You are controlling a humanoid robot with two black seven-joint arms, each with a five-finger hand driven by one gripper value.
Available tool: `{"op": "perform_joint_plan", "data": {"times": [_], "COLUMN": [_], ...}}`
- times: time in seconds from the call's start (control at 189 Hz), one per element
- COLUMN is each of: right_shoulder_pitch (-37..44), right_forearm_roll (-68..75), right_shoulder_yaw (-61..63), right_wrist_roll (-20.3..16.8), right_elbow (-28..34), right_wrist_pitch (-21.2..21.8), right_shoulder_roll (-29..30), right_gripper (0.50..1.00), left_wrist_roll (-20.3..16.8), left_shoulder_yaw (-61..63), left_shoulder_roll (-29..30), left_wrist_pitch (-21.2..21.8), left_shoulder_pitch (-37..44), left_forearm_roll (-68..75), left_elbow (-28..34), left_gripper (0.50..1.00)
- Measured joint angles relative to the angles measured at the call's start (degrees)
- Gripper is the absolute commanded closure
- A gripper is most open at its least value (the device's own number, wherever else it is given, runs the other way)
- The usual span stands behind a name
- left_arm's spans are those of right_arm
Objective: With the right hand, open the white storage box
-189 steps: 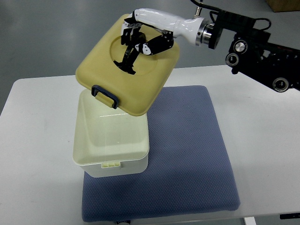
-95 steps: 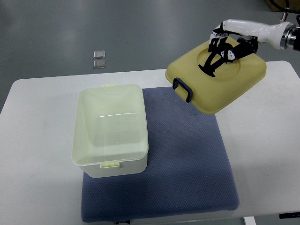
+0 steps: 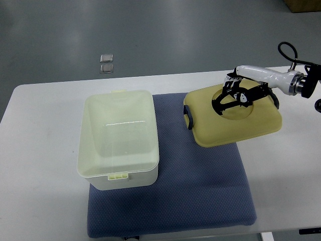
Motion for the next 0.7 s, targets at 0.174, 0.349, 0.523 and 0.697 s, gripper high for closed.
{"op": "perform_joint_plan", "data": {"times": [0.174,0.349,0.523,0.697], "right_shoulder_pitch": [-2.15,-4.05,-5.87,-7.26], "right_forearm_roll": [-0.16,-0.42,-0.38,0.21], "right_shoulder_yaw": [-0.02,-0.08,-0.03,0.36], "right_wrist_roll": [-0.53,-0.71,-0.72,-0.64], "right_elbow": [0.0,0.0,0.0,0.0], "right_wrist_pitch": [-2.34,-3.48,-3.87,-4.85], "right_shoulder_roll": [5.13,8.31,9.99,11.0], "right_gripper": [1.0,1.0,0.603,0.572], "left_wrist_roll": [0.0,0.0,-0.02,-0.02], "left_shoulder_yaw": [-0.12,-0.15,-0.16,-0.09], "left_shoulder_roll": [0.0,0.0,0.0,0.0], "left_wrist_pitch": [0.0,0.0,0.0,0.0], "left_shoulder_pitch": [-0.01,0.0,-0.01,-0.01], "left_forearm_roll": [-0.04,-0.11,-0.11,-0.11], "left_elbow": [0.06,0.1,0.1,0.1], "left_gripper": [0.5,0.5,0.5,0.5]}}
